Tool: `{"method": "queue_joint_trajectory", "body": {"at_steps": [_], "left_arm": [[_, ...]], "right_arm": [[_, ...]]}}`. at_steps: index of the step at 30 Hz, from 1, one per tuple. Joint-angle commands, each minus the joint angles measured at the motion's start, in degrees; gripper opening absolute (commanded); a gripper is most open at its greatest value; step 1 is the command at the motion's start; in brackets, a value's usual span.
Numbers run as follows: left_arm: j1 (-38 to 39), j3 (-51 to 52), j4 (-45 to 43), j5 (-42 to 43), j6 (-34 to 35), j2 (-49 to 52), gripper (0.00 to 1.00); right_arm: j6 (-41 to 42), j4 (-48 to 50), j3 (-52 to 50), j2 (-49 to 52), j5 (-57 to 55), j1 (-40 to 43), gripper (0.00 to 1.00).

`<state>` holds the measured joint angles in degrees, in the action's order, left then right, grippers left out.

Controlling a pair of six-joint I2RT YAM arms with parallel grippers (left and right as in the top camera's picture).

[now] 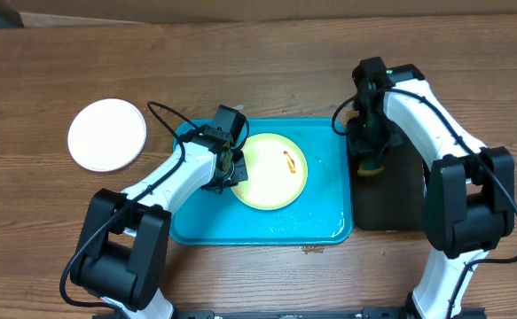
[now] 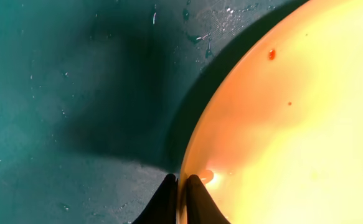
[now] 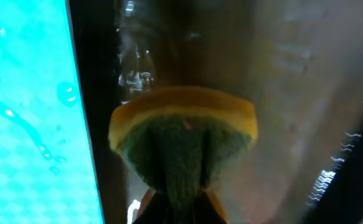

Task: Clean dirty plates on tray and stack at the side
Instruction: 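Lift the sponge and carry it left over the yellow plate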

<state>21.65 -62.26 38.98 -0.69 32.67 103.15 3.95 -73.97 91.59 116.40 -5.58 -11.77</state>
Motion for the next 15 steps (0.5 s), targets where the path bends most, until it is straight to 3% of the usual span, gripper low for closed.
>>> {"method": "queue_joint_trajectory", "body": {"at_steps": [1, 10, 15], "left_arm": [[-0.22, 0.46, -0.02, 0.11, -0.52, 0.68, 0.04], [-0.26, 0.46, -0.02, 0.11, -0.98, 0.68, 0.04], [-0.26, 0.46, -0.09, 0.11, -0.96, 0.68, 0.04]], "right_arm": [[3.43, -3.13, 6.60, -0.66, -8.98, -0.17, 0.04], [6.80, -4.63, 8.68, -0.66, -10.16, -0.17, 0.04], [5.88, -4.68, 8.68, -0.66, -4.94, -0.17, 0.04]]}}
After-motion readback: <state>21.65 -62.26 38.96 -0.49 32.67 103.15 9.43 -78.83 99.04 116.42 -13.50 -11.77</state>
